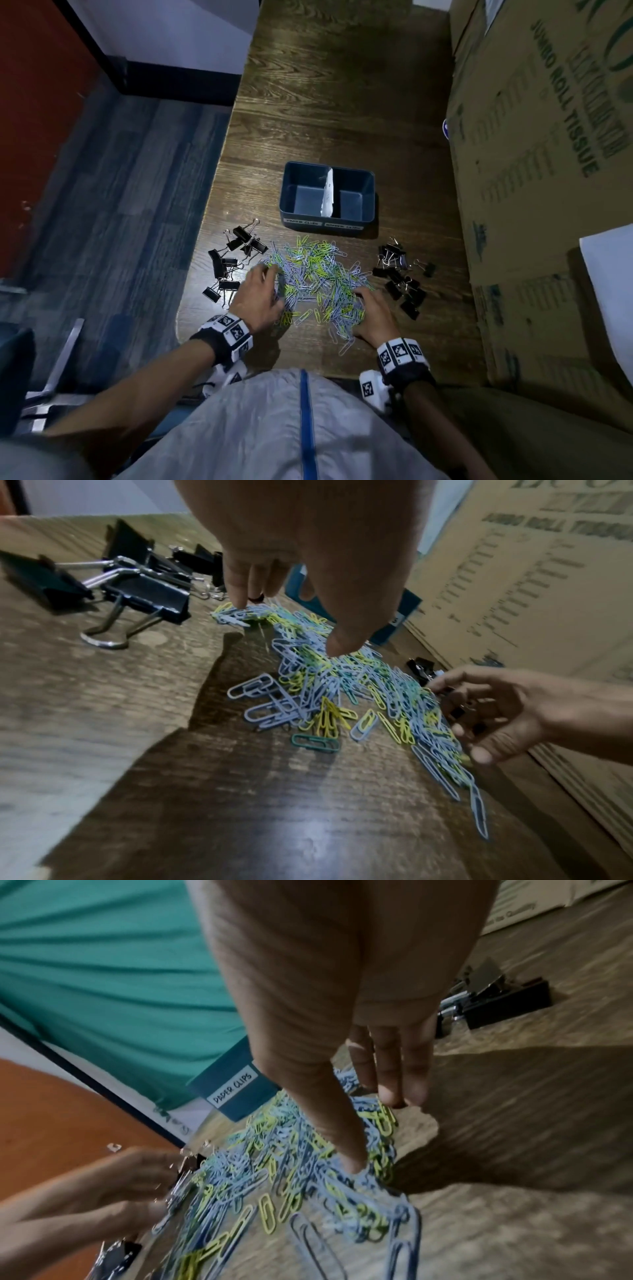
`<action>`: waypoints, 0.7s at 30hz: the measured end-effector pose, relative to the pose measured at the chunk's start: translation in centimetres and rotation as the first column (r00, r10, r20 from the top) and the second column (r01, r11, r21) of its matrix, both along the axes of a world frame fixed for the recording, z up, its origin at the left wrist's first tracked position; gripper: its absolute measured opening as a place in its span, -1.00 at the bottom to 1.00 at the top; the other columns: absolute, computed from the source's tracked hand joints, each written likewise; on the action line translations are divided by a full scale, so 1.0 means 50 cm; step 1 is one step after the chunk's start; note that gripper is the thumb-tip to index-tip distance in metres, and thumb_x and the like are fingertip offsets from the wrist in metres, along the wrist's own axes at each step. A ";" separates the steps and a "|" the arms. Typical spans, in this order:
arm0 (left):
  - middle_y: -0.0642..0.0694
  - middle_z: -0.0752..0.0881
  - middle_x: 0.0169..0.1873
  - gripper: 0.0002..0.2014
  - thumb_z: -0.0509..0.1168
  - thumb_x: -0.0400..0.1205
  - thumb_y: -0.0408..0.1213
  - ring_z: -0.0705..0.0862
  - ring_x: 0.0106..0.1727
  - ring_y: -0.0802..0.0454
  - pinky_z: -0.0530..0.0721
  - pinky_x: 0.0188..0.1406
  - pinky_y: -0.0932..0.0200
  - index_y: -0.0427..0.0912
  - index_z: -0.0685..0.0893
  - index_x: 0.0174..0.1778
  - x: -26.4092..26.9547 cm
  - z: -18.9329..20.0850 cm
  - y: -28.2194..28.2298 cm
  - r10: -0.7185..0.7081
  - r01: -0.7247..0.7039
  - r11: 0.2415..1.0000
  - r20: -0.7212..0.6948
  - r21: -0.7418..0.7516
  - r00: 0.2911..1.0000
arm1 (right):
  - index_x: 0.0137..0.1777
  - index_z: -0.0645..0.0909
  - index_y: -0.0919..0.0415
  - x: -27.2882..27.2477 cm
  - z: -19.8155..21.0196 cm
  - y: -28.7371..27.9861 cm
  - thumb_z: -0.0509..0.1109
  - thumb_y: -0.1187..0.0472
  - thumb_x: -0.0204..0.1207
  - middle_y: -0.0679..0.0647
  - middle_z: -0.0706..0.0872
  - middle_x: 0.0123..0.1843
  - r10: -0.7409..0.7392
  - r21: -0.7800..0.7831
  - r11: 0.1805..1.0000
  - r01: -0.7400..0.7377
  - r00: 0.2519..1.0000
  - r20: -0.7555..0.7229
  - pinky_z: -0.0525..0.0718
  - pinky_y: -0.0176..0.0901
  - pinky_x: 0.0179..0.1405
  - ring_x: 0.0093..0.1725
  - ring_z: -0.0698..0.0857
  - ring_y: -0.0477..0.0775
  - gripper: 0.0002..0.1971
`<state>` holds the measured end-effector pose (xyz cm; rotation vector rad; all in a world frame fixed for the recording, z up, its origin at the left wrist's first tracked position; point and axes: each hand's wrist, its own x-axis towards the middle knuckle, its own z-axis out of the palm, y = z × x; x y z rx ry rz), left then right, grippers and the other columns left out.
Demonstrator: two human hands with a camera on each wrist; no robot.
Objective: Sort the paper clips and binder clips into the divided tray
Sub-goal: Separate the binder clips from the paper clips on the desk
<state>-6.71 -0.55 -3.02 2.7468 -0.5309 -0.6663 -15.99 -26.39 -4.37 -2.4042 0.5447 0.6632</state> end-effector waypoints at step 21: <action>-0.25 -0.06 0.66 -0.22 0.17 0.62 0.19 0.07 0.64 -0.27 0.20 0.57 -0.24 -0.06 -0.01 0.65 0.026 -0.016 -0.060 -0.140 0.138 0.989 -0.056 -0.045 0.989 | 0.49 0.34 0.08 0.029 0.026 0.020 0.54 -0.02 0.46 0.19 0.33 0.55 -0.038 -0.195 0.979 0.053 0.996 0.082 0.52 0.19 0.42 0.47 0.38 0.21 -0.34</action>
